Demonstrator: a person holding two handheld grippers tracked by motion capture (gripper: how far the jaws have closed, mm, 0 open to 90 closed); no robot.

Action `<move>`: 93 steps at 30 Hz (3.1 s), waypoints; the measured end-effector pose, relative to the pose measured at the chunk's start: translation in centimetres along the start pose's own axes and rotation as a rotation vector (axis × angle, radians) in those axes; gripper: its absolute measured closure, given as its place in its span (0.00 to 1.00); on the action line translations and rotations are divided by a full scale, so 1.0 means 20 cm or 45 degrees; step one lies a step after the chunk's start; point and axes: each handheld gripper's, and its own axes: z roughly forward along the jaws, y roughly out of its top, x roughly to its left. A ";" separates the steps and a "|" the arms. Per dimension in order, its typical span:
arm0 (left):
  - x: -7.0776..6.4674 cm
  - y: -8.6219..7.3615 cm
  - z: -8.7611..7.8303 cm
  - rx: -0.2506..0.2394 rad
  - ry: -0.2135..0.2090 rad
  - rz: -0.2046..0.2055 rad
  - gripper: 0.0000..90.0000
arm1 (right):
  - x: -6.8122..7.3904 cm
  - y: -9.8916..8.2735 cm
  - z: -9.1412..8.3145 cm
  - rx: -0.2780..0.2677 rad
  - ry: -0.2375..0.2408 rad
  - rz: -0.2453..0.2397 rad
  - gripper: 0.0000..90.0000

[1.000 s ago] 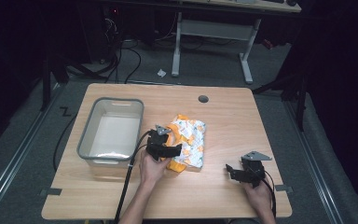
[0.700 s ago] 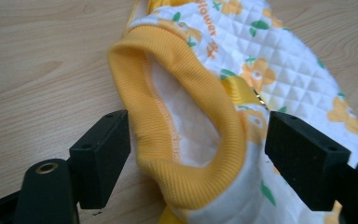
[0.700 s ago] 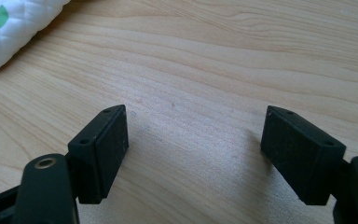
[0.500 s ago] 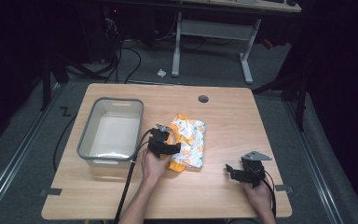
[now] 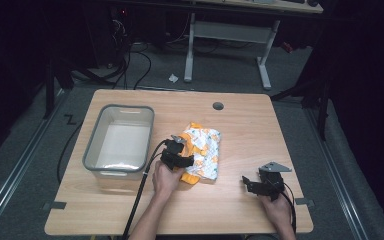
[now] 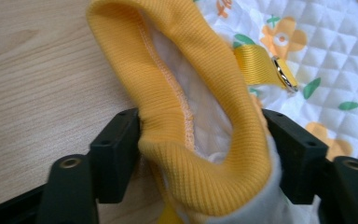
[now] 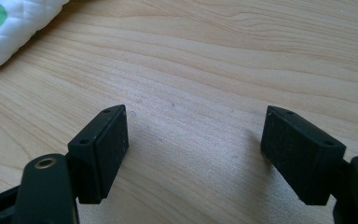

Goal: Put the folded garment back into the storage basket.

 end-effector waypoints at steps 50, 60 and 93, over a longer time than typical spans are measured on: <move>-0.07 0.09 -0.36 -0.258 -0.231 0.020 0.83 | 0.00 0.00 0.00 0.001 0.002 -0.002 0.26; -0.05 0.09 -0.46 -0.314 -0.260 0.015 0.83 | 0.00 0.00 0.00 0.001 0.002 -0.003 0.26; 0.13 0.10 -0.77 -0.430 -0.243 -0.035 0.83 | 0.00 0.00 0.00 0.001 0.002 -0.003 0.26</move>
